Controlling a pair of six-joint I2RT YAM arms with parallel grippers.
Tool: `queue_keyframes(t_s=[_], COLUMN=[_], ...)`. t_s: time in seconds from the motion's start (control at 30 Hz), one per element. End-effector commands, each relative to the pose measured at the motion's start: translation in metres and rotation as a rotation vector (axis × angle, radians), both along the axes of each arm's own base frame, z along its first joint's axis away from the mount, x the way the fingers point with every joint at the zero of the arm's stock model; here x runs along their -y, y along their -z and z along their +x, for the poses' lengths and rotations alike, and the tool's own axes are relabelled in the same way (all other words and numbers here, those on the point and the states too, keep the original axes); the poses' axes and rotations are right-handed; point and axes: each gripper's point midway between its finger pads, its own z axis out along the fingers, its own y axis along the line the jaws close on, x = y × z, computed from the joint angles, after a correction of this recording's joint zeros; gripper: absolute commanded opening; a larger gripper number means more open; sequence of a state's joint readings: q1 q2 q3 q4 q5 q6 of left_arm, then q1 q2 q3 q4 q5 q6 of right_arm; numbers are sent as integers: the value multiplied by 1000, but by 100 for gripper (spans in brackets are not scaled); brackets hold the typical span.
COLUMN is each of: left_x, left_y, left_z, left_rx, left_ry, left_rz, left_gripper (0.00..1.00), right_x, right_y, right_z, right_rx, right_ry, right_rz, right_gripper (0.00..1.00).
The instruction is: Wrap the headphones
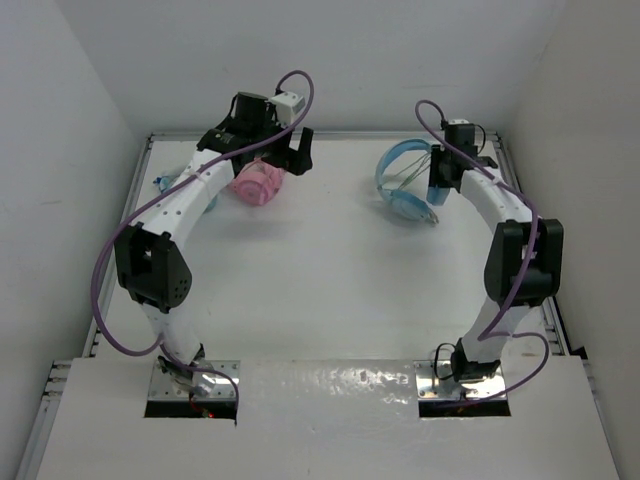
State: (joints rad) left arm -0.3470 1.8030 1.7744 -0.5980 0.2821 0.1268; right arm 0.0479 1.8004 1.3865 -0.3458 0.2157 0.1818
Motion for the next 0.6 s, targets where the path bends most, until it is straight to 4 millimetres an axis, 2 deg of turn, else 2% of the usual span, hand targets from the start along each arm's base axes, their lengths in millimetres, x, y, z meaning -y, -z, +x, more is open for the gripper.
queue_keyframes(t_s=[0.0, 0.03, 0.1, 0.13, 0.3, 0.57], left_x=[3, 3, 4, 4, 5, 4], left_y=[-12, -11, -9, -9, -5, -1], left_z=[-1, -2, -3, -4, -3, -4], left_rx=[33, 31, 26, 25, 17, 11], left_ry=[24, 26, 32, 34, 36, 40], left_rz=[-15, -14, -15, -14, -13, -3], left_gripper=[100, 100, 100, 100, 100, 100], right_x=[-3, 8, 18, 31, 50, 82], right_y=[-21, -19, -12, -9, 13, 35], right_z=[13, 13, 13, 13, 25, 44], right_rx=[88, 85, 76, 71, 35, 9], right_ry=[7, 31, 60, 86, 121, 167], right_rz=[53, 62, 78, 83, 106, 81], right_gripper=[0, 0, 0, 0, 0, 0])
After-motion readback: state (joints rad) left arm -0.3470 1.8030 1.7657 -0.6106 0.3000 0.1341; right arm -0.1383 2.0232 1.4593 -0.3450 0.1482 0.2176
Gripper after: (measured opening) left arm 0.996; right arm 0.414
